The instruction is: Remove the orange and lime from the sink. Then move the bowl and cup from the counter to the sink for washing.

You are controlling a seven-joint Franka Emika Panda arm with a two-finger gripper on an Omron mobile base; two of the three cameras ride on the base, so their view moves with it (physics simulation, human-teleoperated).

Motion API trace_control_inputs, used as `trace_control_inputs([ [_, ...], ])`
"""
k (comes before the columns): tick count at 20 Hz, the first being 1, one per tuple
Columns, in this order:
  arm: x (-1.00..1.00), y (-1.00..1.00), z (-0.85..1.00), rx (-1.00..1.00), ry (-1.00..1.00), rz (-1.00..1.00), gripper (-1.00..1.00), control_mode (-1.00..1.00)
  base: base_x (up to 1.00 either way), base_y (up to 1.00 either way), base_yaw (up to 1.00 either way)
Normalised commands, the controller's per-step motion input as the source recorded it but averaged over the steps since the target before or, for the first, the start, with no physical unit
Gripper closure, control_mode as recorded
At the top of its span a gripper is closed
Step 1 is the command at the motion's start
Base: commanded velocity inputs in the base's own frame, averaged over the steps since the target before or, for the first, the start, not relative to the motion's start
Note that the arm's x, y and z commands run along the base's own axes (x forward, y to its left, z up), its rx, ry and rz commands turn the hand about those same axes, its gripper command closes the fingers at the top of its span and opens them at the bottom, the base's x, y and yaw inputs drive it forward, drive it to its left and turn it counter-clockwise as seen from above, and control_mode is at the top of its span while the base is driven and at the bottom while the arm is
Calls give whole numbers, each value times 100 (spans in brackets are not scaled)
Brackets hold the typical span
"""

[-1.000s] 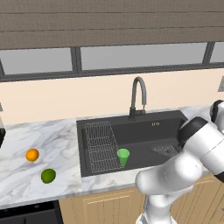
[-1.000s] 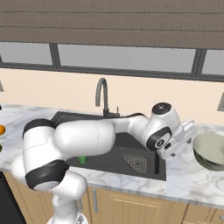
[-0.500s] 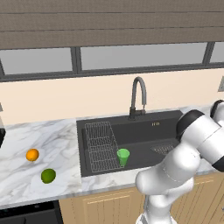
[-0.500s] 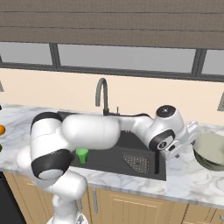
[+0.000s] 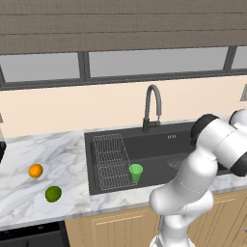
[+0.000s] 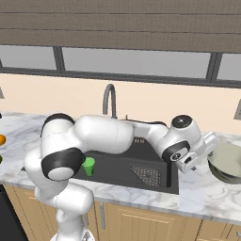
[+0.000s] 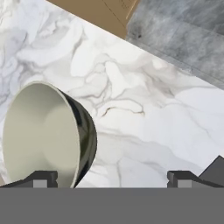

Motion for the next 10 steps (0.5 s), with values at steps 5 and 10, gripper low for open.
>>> trace_control_inputs([
  [5, 9, -17, -11, 0, 0, 0, -100, -100, 0, 0, 0],
  [10, 6, -17, -7, 0, 0, 0, -100, -100, 0, 0, 0],
])
